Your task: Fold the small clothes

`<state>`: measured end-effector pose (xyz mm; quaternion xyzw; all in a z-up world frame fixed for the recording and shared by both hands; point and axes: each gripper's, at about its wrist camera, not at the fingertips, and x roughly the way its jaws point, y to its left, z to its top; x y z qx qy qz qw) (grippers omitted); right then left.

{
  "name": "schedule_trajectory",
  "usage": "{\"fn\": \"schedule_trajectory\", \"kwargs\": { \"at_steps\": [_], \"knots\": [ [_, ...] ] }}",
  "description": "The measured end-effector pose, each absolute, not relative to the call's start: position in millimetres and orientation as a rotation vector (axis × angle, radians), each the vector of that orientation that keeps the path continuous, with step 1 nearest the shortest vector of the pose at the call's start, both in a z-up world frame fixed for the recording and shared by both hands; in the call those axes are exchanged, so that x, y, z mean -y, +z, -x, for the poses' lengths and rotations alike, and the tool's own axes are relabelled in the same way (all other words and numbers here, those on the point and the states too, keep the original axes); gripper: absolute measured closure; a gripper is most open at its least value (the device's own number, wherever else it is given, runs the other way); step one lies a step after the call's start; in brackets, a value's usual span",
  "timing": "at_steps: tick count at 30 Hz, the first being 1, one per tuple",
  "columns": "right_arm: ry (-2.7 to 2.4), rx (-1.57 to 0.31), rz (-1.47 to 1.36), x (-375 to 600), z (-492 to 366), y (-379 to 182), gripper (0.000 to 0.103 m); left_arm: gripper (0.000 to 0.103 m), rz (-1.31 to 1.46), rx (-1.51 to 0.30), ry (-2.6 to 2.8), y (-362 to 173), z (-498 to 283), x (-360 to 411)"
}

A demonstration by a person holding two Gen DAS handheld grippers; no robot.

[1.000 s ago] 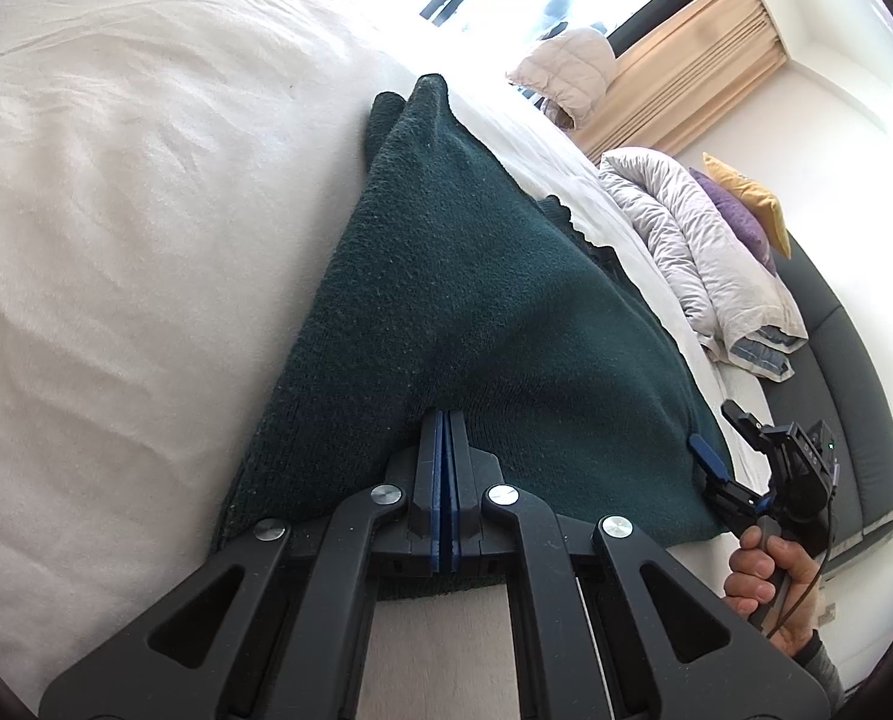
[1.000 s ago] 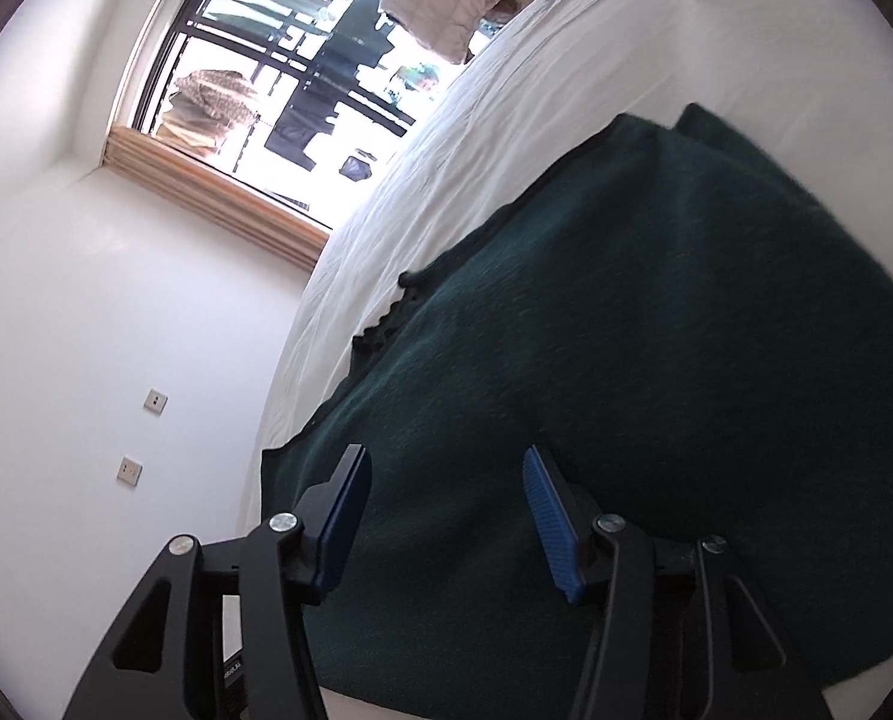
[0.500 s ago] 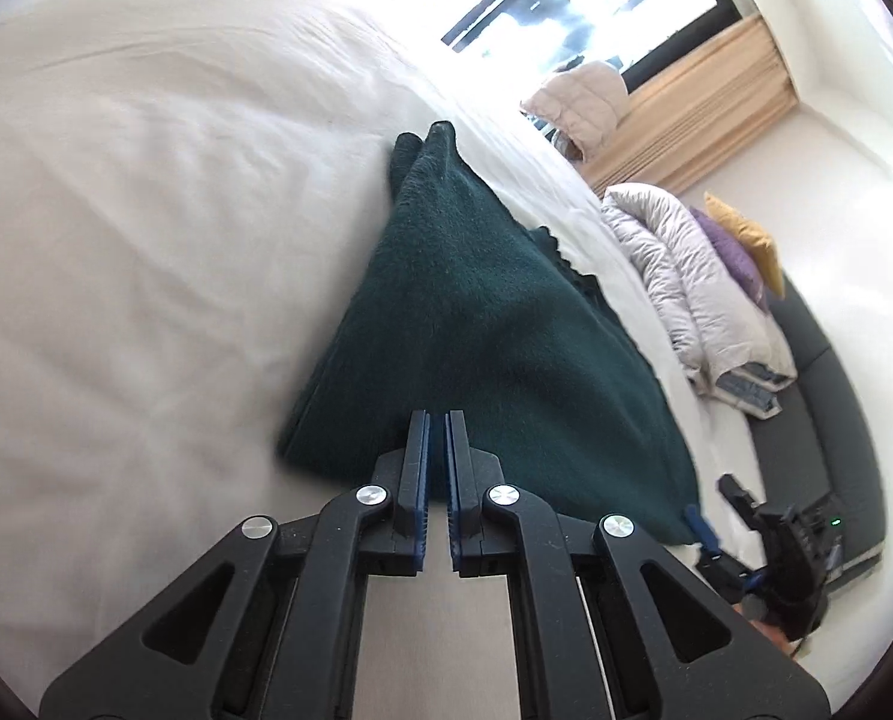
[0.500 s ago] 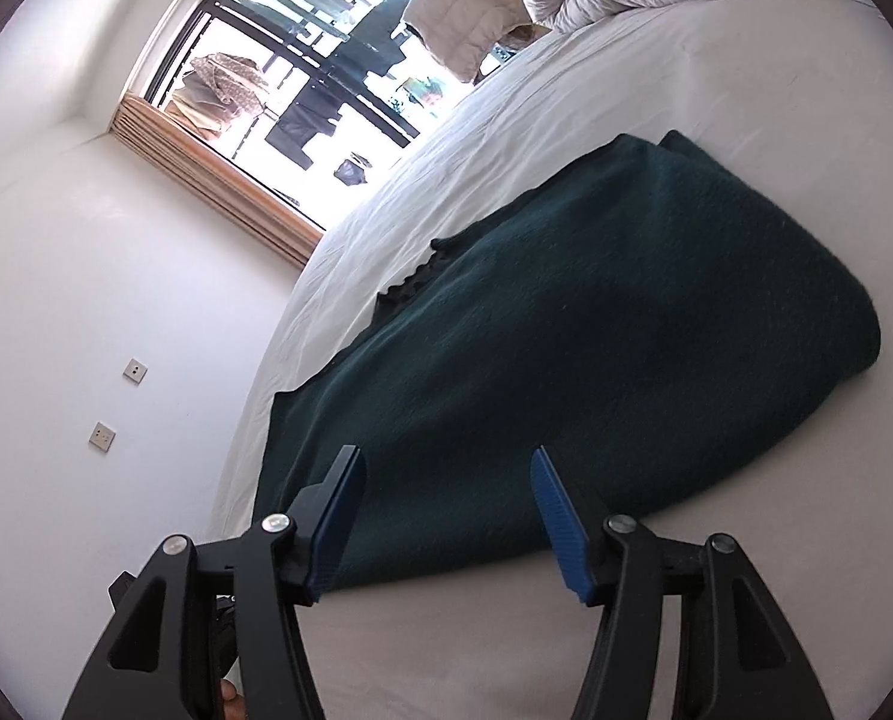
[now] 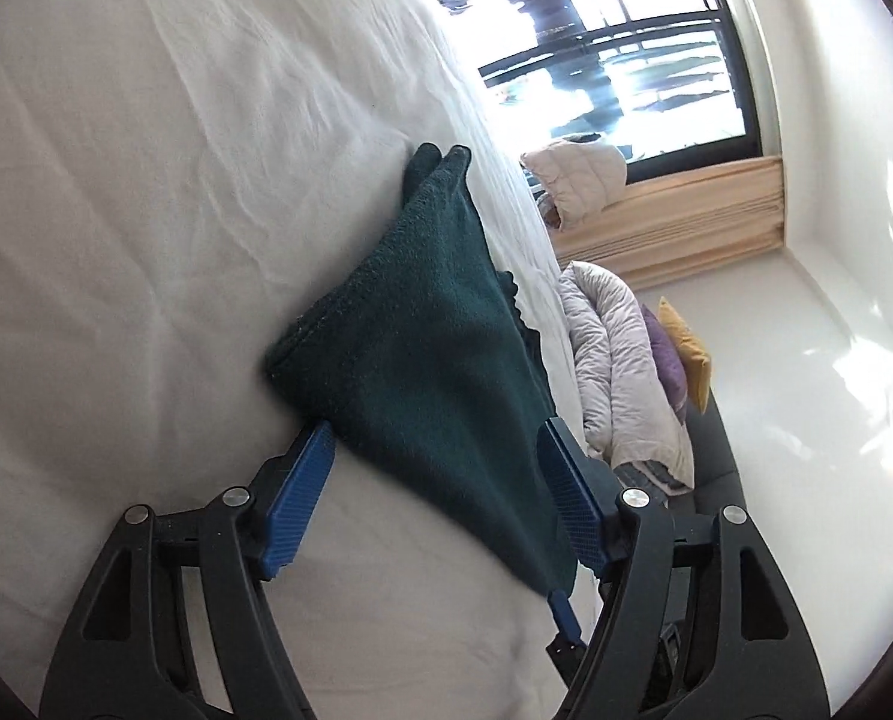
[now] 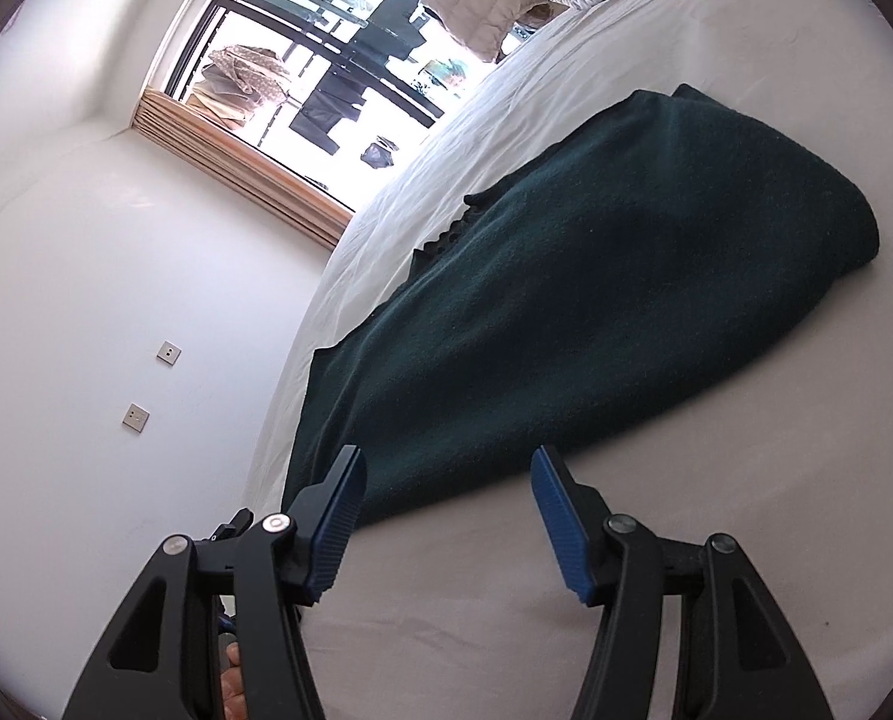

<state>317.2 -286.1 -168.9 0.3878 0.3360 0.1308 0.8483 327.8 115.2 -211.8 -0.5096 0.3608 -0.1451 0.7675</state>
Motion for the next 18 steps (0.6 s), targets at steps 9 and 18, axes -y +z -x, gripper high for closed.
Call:
{"fn": "schedule_trajectory", "kwargs": {
  "at_steps": [9,18],
  "knots": [
    [0.309,-0.715,-0.804,283,-329,-170,0.042,0.034,1.158,-0.758,-0.283,-211,-348,-102],
    [0.305,-0.731,-0.811,280,-334,-177,0.042,0.039,1.181,-0.713,-0.255,-215,-333,-97]
  ]
}}
